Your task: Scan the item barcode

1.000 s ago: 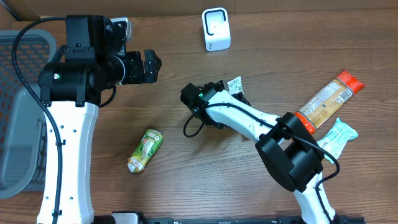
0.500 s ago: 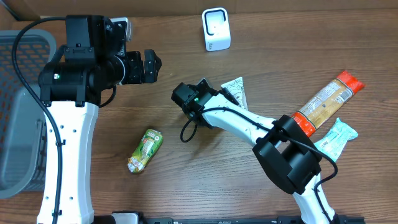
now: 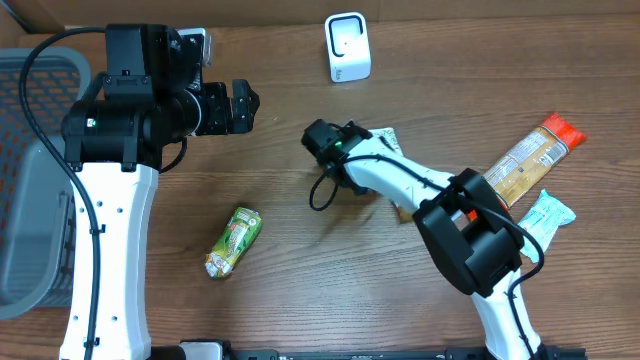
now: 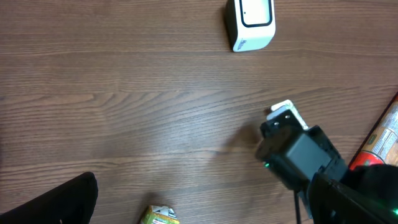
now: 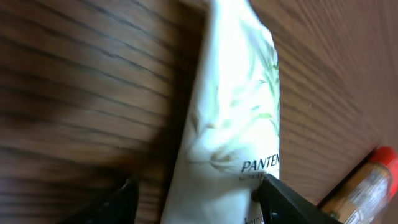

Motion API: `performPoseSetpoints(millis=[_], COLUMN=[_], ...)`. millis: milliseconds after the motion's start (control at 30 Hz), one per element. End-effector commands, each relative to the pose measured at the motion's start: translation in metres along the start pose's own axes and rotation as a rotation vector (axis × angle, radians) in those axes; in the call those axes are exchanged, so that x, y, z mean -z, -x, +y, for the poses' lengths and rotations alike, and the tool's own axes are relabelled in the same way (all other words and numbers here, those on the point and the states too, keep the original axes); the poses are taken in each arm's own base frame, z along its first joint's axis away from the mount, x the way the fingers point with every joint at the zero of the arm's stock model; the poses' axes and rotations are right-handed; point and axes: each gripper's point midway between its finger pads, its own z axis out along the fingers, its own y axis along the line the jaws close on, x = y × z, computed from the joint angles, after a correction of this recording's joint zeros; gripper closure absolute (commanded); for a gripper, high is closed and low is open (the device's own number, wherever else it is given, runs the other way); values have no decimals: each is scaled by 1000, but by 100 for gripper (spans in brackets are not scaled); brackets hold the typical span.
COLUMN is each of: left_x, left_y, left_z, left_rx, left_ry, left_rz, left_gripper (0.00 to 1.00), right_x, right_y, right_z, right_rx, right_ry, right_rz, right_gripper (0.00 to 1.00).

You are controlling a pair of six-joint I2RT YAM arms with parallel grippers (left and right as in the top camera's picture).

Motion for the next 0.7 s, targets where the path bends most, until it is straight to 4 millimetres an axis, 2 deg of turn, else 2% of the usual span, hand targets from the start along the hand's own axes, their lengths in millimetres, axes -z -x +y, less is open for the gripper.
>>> performPoseSetpoints(millis=[0,167,233,300,367,433,600,667], left_x=[1,1,1,1,1,1,1,1], left_y=[4,4,4,4,4,4,4,4], left_z=[-1,-1,-1,-1,-1,-1,-1,-1], left_rx=[-22,-22,-22,-22,-22,-22,-22,-22], left_ry=[1,0,1,1,1,1,1,0], left_rz=[-10,-9,-9,-9,-10,-10,-9,-9], left_gripper=[0,0,0,0,1,0,0,0], right_x=[-22,-33,-34,-34,-33,-30,-15,0], right_y=[-33,-56,-63,-64,-63,-61,-49,-40], right_z=[33,44,49,50,49,49,49,50], right_rx=[22,42,50,51,43,35,2,-9], right_ry=[158,185,205,213,213,221,266,321], right_rz=[107,153,174,180,179,179,181,177], right_gripper=[38,39,43,68,87,96,96,96])
